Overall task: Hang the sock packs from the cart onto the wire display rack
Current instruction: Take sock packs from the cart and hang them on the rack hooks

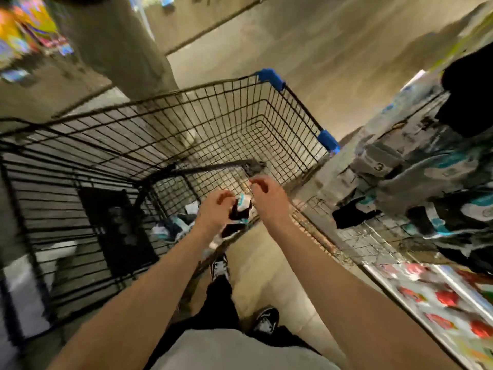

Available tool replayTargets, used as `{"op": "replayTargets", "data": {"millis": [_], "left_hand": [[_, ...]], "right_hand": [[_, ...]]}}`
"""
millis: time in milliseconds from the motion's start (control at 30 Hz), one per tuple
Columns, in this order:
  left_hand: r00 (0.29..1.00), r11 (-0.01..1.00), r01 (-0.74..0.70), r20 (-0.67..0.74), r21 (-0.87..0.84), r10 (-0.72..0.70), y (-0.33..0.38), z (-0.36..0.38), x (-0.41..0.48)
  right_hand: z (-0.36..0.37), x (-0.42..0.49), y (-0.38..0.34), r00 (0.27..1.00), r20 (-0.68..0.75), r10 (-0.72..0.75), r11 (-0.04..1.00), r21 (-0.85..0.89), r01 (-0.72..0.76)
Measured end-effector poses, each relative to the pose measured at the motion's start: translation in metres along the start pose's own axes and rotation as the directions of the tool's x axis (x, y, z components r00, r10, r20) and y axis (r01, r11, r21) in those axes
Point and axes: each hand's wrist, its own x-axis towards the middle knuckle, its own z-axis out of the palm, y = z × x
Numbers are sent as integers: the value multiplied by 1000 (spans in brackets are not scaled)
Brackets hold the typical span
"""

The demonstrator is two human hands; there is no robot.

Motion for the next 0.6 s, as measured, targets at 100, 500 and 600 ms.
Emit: {"op": "replayTargets", "data": {"millis": [100,500,600], "left_hand": [[977,978,211,-34,-5,-211,-49,-32,33],[868,870,490,-131,59,-480,-202,-67,109],[844,843,523,-213,125,-492,-237,-71,118]], "right_hand": [[53,33,-12,984,172,54,998,-54,-46],[263,111,82,767,452,456,884,-334,-328],[294,110,103,702,538,467,876,-387,-287]]}}
